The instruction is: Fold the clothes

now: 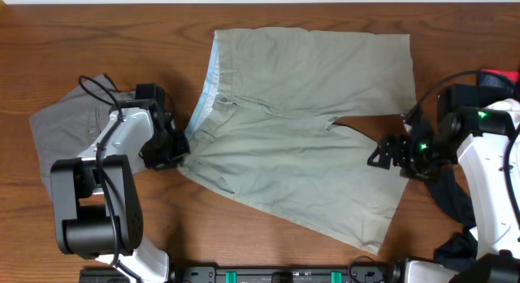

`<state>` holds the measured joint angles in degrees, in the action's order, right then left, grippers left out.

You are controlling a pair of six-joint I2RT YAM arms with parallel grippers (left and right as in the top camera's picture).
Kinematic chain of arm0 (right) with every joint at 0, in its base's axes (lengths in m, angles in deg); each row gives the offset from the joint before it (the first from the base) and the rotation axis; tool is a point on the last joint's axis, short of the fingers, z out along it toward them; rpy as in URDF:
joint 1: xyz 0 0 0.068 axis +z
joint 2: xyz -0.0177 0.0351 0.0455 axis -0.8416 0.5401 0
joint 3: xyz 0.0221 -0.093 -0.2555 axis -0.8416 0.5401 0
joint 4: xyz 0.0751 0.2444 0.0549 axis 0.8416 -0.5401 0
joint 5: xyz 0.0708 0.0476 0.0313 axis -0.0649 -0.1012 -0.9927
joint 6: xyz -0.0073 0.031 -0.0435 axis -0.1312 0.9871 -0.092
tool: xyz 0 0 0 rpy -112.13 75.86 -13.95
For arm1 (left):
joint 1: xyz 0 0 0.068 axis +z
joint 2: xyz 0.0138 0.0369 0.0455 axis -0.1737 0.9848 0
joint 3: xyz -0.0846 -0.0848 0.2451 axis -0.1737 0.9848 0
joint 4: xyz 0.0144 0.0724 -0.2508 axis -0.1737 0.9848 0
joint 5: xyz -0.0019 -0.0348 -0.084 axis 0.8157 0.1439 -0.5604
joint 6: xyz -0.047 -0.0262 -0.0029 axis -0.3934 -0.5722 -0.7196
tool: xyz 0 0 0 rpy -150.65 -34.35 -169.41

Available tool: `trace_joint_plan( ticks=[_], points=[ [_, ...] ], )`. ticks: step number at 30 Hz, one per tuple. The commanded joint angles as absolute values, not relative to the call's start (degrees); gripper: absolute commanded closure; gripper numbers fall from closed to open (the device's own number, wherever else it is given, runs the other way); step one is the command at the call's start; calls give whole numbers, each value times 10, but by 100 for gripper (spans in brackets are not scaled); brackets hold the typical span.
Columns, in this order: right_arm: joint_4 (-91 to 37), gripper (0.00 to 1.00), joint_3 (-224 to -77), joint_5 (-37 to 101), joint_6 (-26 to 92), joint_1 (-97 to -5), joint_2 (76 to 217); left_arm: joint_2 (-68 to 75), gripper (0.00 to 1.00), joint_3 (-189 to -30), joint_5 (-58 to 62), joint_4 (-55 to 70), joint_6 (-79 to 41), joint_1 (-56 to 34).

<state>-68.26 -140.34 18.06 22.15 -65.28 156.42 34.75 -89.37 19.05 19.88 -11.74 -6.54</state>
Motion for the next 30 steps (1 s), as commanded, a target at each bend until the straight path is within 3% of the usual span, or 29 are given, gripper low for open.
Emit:
trace_joint_plan(
  ticks=[1, 11, 20, 21, 22, 23, 24, 25, 26, 30],
  points=[
    [-688, 15, -1377, 200, 241, -646, 1557, 345, 94, -889, 183, 208, -122, -66],
    [-650, 16, -1238, 170, 344, -640, 1557, 333, 94, -892, 183, 207, -122, -65],
    [-572, 16, -1213, 284, 459, -640, 1557, 333, 94, -892, 183, 198, -122, -65],
    [-535, 20, -1210, 287, 459, -640, 1557, 333, 94, -892, 183, 196, -122, -65],
    [-504, 34, -1206, 288, 459, -640, 1557, 333, 94, -892, 183, 194, -122, -65],
    [-468, 53, -1200, 292, 466, -640, 1557, 333, 94, -892, 183, 193, -122, -65],
    [-438, 80, -1194, 294, 480, -640, 1558, 333, 94, -892, 183, 193, -122, -65],
    [-406, 94, -1184, 293, 498, -640, 1559, 333, 94, -892, 183, 193, -122, -65],
    [-379, 99, -1176, 293, 516, -640, 1562, 333, 94, -892, 183, 194, -122, -65],
    [-289, 99, -1147, 293, 534, -640, 1584, 333, 94, -892, 183, 197, -122, -65]
  ],
)
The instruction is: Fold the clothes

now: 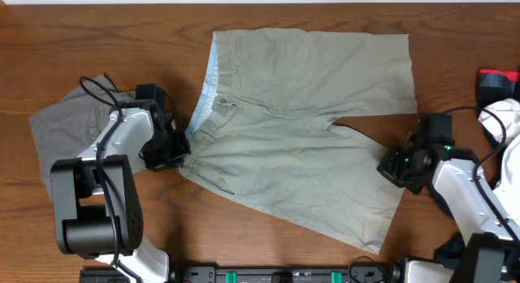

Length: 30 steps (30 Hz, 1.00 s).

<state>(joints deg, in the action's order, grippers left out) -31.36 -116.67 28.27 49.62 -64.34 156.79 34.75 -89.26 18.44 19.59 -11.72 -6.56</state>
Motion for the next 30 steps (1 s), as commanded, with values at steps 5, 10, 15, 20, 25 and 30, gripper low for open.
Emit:
trace_joint_plan(
  ticks=[5, 10, 15, 20, 25, 30],
  points=[
    [-222, 99, -1130, 305, 552, -640, 1639, 333, 94, -892, 183, 197, -122, -65],
    [-145, 99, -1131, 376, 582, -642, 1724, 332, 94, -892, 182, 197, -122, -65],
    [-43, 99, -1162, 365, 604, -653, 1811, 332, 94, -892, 150, 189, -122, -65],
    [-59, 86, -1227, 289, 552, -654, 1842, 332, 94, -892, 120, 174, -123, -65],
    [-154, 62, -1258, 244, 496, -666, 1780, 332, 94, -892, 121, 183, -122, -65],
    [-297, 52, -1258, 244, 461, -672, 1673, 332, 94, -892, 121, 183, -122, -65]
  ],
)
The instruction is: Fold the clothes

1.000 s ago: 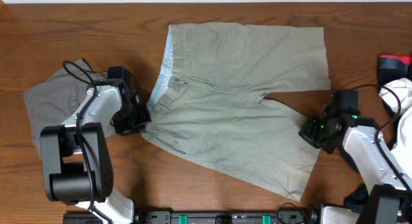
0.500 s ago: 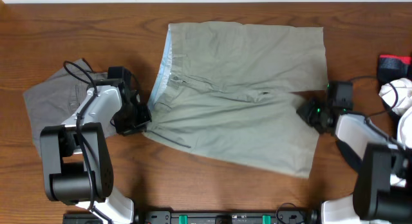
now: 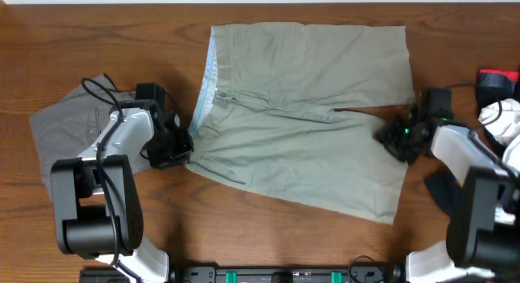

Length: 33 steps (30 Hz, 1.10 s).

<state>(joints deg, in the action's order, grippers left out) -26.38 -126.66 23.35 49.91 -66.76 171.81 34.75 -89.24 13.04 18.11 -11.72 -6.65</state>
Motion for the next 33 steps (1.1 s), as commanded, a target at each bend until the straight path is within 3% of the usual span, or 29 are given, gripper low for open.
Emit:
trace_joint_plan(
  ticks=[1, 8, 14, 23, 29, 33],
  points=[
    [-332, 51, -1258, 244, 462, -671, 1652, 332, 94, -892, 121, 183, -122, -65],
    [-534, 47, -1257, 239, 462, -670, 1568, 332, 94, -892, 121, 183, -122, -65],
    [-606, 43, -1253, 246, 463, -659, 1544, 332, 94, -892, 121, 182, -122, -65],
    [-527, 37, -1140, 291, 526, -652, 1544, 332, 94, -892, 121, 180, -122, -65],
    [-485, 38, -1072, 296, 544, -652, 1544, 332, 93, -892, 121, 175, -122, -65],
    [-446, 44, -1041, 285, 566, -652, 1544, 332, 93, -892, 121, 171, -122, -65]
  ],
)
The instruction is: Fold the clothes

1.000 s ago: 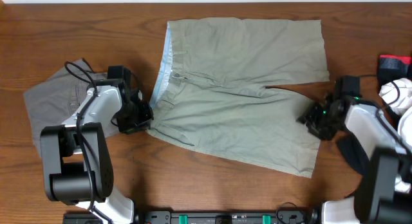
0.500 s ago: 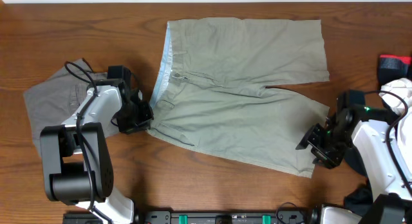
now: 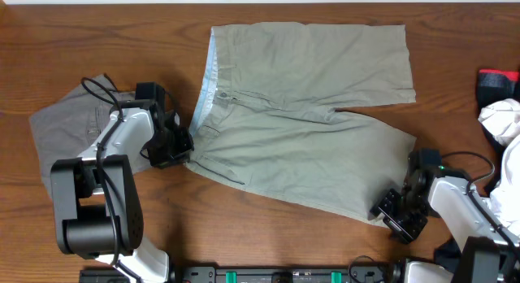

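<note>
Light grey-green shorts (image 3: 309,112) lie spread flat in the overhead view, waistband to the left and both legs pointing right. The far leg (image 3: 366,63) lies straight; the near leg (image 3: 341,177) slants toward the table's front right. My left gripper (image 3: 177,149) rests at the near corner of the waistband and looks closed on it. Down at the near leg's outer hem corner is my right gripper (image 3: 392,214), its fingers touching the cloth. How its jaws stand is hidden by the dark gripper body.
A folded grey garment (image 3: 61,124) lies at the left, partly under my left arm. At the right edge sit a red item (image 3: 497,80), a white bundle (image 3: 502,120) and dark cloth (image 3: 451,252) near the front.
My right gripper was at the notch between the two legs. It is now at the near leg's outer hem corner by the front edge. The left gripper and the shorts have hardly moved.
The shorts first lay with the near leg splayed wide and my right gripper beside the crotch gap. It then sat lower along that leg's hem, then up at the notch with the gap nearly shut. The left gripper stayed at the waistband corner throughout.
</note>
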`<state>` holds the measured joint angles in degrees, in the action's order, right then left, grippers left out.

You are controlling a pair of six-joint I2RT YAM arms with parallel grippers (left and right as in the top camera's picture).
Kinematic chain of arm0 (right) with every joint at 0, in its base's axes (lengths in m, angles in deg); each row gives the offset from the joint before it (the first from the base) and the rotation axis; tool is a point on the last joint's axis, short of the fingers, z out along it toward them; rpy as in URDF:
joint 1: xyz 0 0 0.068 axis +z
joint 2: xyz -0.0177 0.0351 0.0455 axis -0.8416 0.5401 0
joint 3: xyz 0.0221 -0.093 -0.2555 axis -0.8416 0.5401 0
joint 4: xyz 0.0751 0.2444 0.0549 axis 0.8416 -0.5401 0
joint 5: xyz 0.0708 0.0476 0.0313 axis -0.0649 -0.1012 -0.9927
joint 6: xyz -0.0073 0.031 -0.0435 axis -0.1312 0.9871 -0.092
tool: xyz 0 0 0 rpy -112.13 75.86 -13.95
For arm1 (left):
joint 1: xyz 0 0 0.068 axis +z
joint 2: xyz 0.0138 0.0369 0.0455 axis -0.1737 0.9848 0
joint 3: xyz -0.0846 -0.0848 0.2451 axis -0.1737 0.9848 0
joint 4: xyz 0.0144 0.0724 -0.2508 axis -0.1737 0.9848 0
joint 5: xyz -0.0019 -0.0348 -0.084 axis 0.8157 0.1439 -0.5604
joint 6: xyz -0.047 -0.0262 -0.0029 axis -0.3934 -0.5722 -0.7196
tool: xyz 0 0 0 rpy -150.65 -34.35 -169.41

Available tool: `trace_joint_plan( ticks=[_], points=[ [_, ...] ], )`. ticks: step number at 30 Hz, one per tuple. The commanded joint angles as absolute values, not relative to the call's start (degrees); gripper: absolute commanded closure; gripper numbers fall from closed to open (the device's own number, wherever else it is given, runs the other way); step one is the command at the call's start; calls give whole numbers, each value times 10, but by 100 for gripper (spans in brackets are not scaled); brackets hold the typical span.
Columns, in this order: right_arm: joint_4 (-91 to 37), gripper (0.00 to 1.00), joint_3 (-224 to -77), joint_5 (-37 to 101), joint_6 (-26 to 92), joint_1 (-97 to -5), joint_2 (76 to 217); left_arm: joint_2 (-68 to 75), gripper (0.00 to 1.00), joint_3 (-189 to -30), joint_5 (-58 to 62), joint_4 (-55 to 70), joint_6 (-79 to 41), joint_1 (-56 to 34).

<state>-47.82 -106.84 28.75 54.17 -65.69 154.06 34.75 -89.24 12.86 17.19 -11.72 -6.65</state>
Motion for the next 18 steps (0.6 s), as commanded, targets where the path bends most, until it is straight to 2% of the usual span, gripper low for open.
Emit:
trace_joint_plan(
  ticks=[1, 6, 8, 11, 13, 18],
  points=[
    [-438, 45, -1041, 282, 566, -652, 1544, 332, 93, -892, 121, 171, -122, -65],
    [-416, 47, -1041, 282, 568, -652, 1544, 332, 93, -892, 121, 172, -122, -65],
    [-418, 59, -1041, 282, 567, -652, 1544, 332, 93, -892, 121, 172, -122, -65],
    [-419, 86, -1043, 278, 567, -652, 1544, 332, 93, -892, 121, 172, -122, -65],
    [-418, 99, -1048, 278, 561, -652, 1544, 332, 93, -892, 121, 172, -122, -65],
    [-424, 99, -1072, 248, 518, -652, 1524, 331, 94, -892, 121, 173, -120, -65]
  ],
)
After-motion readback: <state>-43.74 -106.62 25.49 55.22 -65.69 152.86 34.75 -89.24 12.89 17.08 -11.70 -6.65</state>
